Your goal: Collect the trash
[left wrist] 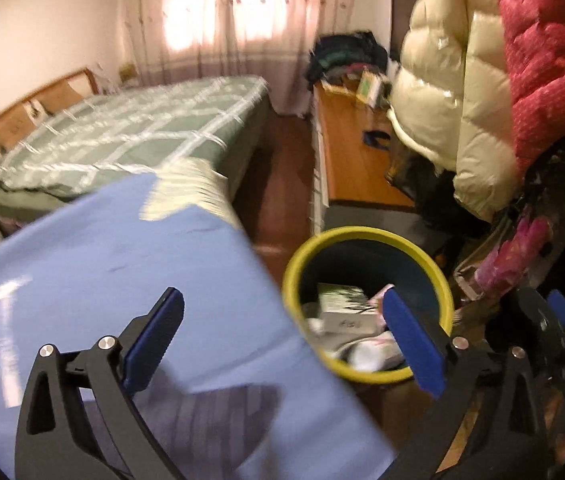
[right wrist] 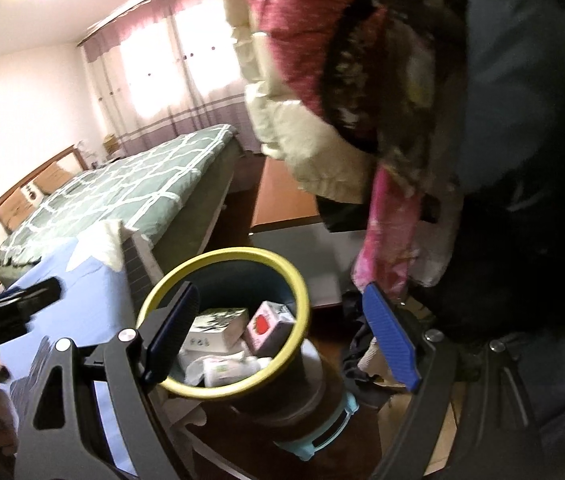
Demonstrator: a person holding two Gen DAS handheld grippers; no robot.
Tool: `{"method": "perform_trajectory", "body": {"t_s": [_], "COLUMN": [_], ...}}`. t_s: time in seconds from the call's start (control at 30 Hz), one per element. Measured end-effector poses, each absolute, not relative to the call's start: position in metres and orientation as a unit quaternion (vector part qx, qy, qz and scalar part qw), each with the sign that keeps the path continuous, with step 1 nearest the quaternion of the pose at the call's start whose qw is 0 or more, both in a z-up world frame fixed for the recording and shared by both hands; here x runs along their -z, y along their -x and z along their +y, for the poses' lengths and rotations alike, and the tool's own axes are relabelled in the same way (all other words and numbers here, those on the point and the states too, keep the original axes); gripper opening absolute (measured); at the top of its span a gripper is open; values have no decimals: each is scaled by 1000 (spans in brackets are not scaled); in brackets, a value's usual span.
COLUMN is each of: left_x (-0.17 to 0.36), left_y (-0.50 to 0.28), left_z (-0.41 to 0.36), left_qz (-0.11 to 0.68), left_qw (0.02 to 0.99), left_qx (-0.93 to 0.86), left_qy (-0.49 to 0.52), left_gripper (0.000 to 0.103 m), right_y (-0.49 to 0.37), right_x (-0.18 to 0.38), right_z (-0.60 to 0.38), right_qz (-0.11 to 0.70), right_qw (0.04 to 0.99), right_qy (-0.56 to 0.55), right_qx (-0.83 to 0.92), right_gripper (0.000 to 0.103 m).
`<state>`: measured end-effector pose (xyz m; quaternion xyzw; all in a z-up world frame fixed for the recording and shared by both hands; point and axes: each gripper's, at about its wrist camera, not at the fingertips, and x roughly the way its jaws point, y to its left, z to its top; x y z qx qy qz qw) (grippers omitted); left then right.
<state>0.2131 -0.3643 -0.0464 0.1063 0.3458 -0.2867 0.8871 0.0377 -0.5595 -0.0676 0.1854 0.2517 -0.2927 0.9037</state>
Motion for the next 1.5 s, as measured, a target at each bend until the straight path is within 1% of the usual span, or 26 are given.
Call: {"method": "perform_trajectory", "body": {"t_s": [0.13, 0.47, 0.57, 0.7, 0.83, 1.03, 1.27, 1.5], "left_x": [30, -2, -8, -11, -10, -7, -6, -6], "left_y": [-193, -137, -112, -83, -60, -39, -38, -44], "left_z": [-302, -107, -64, -29, -6, 1, 7, -5], "left_qz": [321, 277, 259, 245, 241, 236, 236, 238], "left_qw": [906, 952, 961, 966, 968, 970, 970, 969], "left_qx": [259, 127, 96, 77, 63, 54, 52, 55], "left_qy": [-97, -33, -14, 3, 22, 26, 31, 26], "left_gripper": [98, 98, 98, 98, 98, 98, 98, 98], "right_y": [-43, -31, -22, -14, -5, -1, -5, -6], "right_x": [58, 21, 14, 7, 1, -2, -3, -3], "right_z": [-538, -473, -457, -443, -427, -412, -404, -404], "right_qz": [255, 241, 239, 232, 224, 219, 220, 220], "right_qw": [915, 945, 949, 955, 961, 964, 965, 965], "right_qy": [-167, -105, -92, -84, -69, -61, -55, -56], "right_qx": [264, 194, 182, 167, 149, 138, 129, 128], "right_gripper": [82, 84, 86, 87, 89, 90, 90, 91]}}
